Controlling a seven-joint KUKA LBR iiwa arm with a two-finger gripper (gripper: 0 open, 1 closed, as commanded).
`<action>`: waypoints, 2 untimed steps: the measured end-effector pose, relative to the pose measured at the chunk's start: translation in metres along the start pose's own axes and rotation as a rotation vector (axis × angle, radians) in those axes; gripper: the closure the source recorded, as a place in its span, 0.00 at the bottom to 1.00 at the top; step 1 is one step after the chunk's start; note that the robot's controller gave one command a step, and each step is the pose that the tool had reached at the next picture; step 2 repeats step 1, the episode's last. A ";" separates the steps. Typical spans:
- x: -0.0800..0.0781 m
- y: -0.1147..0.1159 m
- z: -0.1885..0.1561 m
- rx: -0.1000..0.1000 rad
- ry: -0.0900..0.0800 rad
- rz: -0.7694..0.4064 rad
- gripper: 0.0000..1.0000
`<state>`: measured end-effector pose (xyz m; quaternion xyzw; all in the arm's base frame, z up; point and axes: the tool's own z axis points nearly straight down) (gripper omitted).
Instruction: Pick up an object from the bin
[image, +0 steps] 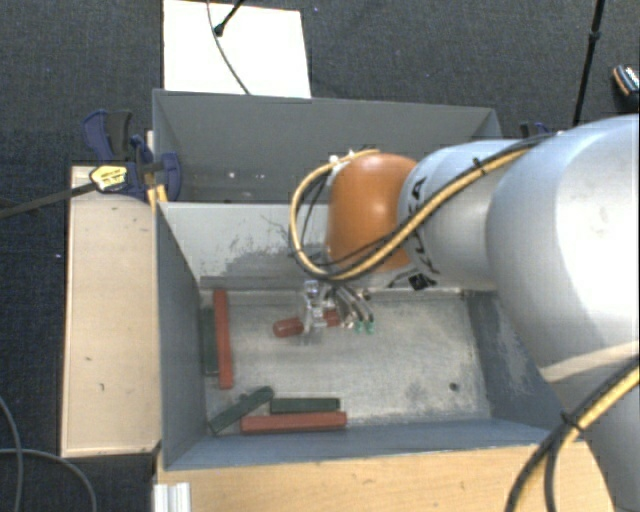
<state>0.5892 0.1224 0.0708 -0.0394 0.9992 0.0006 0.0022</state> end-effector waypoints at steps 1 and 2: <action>0.021 -0.018 -0.144 -0.001 -0.006 0.053 1.00; 0.021 -0.018 -0.144 -0.001 -0.006 0.053 1.00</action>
Offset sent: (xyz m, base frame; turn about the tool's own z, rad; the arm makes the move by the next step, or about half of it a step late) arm -0.0218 -0.0198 0.1385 0.0574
